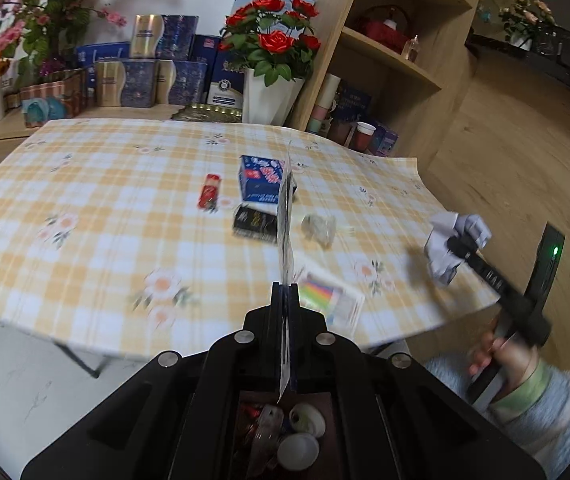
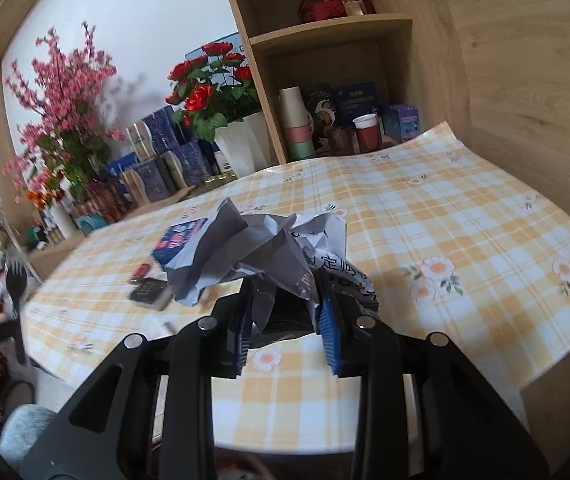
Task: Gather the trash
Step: 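Drop the paper into the brown bin with the right tool while the left tool drops its item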
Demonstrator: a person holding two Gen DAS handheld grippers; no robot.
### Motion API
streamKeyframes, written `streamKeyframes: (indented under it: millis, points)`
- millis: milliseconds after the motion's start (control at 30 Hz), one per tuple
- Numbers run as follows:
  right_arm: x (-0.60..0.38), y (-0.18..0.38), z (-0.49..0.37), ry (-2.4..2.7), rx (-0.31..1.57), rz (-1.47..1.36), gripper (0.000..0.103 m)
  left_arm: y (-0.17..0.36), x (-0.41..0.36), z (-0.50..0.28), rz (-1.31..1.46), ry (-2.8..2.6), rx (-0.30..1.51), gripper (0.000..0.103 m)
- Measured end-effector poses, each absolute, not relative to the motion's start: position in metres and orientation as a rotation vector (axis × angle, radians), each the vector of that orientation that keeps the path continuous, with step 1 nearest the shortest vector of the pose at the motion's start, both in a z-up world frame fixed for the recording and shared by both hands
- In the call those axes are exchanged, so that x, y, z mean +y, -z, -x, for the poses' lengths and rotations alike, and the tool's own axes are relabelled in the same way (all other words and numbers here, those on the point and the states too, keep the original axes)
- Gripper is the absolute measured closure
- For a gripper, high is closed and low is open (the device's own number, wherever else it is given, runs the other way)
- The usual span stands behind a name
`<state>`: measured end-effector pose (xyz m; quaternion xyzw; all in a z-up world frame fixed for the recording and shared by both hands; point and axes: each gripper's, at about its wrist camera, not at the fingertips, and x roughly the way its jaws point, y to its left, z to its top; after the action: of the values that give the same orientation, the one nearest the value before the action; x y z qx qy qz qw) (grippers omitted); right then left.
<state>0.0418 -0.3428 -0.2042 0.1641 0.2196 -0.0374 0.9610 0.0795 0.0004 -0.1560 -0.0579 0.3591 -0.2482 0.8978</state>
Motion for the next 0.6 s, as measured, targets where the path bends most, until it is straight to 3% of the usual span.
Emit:
streamKeyframes:
  millis: [200, 600]
  points:
    - [-0.316, 0.203, 0.0, -0.064, 0.52, -0.385, 0.071, 0.17, 0.033, -0.037, 0.147, 0.512, 0.747, 0.1]
    - [-0.197, 0.245, 0.034, -0.386, 0.764, -0.133, 0.069, 0.196, 0.041, -0.003, 0.207, 0.535, 0.763, 0.1]
